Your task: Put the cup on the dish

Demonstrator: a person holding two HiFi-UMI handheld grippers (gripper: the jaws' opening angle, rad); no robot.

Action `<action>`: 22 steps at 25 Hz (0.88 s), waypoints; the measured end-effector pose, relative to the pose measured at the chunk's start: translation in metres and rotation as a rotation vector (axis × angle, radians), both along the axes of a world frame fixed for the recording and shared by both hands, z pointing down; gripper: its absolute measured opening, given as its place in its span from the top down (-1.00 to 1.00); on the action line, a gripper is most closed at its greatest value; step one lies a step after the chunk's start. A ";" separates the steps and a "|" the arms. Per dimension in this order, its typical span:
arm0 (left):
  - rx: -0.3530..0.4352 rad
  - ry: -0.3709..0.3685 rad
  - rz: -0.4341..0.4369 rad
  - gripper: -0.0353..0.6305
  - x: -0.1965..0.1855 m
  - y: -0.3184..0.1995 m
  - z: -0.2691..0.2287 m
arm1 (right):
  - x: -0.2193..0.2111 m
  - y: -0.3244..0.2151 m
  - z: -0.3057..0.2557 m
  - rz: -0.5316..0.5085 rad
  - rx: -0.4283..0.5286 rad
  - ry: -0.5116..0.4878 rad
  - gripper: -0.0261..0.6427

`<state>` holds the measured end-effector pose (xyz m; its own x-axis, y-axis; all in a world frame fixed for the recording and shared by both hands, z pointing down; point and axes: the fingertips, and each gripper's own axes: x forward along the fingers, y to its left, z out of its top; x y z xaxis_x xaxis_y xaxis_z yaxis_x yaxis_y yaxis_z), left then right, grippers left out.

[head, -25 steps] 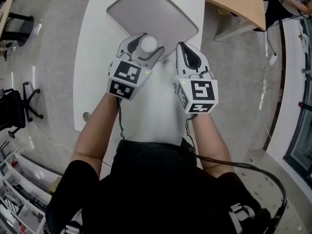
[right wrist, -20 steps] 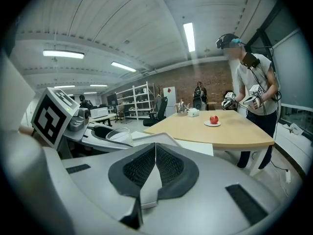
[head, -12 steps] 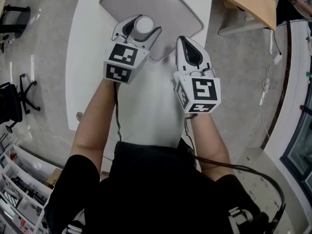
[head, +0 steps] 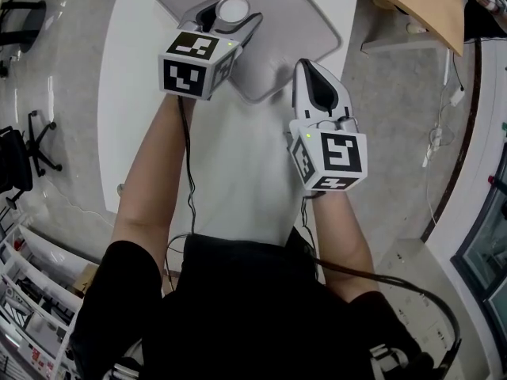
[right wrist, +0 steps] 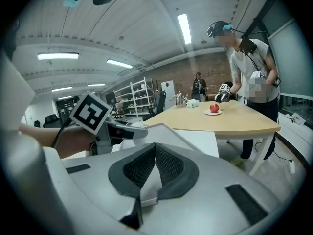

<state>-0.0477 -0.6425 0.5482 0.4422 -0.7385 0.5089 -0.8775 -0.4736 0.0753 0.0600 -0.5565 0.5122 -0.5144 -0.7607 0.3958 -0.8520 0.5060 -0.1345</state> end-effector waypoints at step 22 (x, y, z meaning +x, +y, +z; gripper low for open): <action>-0.005 -0.091 0.055 0.08 -0.005 -0.069 0.026 | -0.022 -0.093 0.022 0.027 0.103 -0.003 0.88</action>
<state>-0.0526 -0.7119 0.5744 0.4340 -0.7119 0.5522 -0.8536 -0.5209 -0.0007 0.0384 -0.6491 0.5343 -0.4939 -0.8111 0.3132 -0.8653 0.4941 -0.0850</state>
